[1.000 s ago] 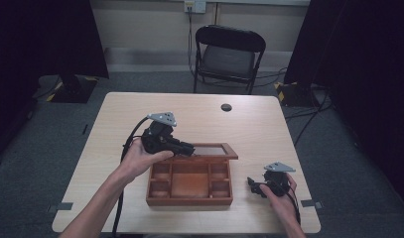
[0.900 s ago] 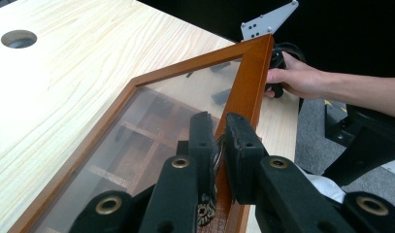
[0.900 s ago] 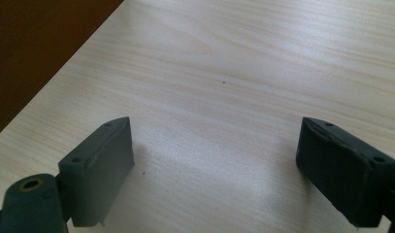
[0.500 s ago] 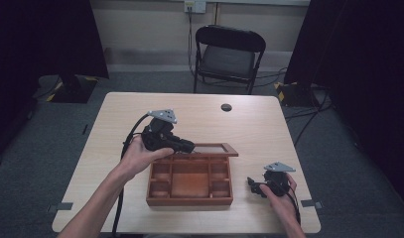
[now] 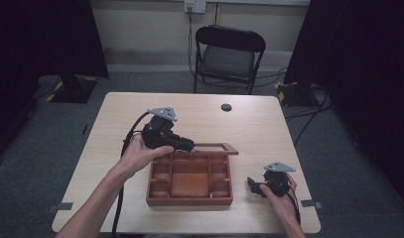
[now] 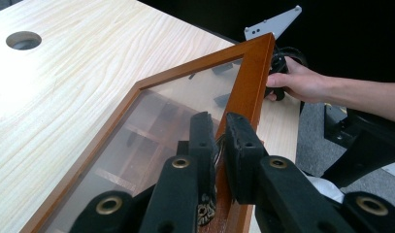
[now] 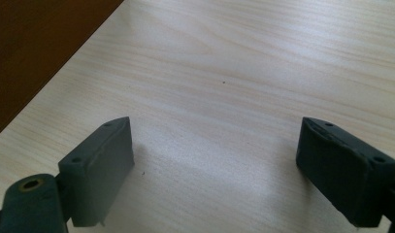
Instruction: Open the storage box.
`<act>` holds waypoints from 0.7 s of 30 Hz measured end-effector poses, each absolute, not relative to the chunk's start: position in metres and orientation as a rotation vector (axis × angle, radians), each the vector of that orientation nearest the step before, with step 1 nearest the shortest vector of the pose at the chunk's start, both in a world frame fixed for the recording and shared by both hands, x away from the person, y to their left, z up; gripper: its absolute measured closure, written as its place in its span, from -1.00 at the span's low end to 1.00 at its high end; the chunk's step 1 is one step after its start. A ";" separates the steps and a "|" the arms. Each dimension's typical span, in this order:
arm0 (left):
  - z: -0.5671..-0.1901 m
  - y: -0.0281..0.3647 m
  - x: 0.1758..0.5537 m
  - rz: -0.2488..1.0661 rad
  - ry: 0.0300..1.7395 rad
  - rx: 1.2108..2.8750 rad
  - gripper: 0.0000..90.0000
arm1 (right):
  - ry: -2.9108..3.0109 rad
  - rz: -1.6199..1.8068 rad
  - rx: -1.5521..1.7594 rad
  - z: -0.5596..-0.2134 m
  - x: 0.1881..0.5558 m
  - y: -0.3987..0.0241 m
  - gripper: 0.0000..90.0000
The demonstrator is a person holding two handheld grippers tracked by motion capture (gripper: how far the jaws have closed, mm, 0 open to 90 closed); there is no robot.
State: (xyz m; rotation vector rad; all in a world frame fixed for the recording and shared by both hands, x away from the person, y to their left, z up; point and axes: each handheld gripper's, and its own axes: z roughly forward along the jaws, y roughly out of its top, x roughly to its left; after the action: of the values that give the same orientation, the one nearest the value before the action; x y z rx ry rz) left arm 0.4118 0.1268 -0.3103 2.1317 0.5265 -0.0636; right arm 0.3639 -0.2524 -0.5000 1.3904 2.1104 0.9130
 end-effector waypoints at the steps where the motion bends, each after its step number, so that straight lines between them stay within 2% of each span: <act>1: -0.310 0.127 0.412 -0.060 0.530 2.135 0.83 | 2.110 0.913 1.391 -0.500 0.364 -0.252 -0.72; 21: -0.312 0.127 0.411 -0.059 0.523 2.125 0.83 | 2.111 0.913 1.390 -0.500 0.364 -0.252 -0.72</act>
State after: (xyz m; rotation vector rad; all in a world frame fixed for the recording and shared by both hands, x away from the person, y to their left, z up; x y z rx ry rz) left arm 0.4107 0.1266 -0.3116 2.1247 0.5233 -0.0592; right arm 0.3639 -0.2525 -0.5000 1.3900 2.1107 0.9126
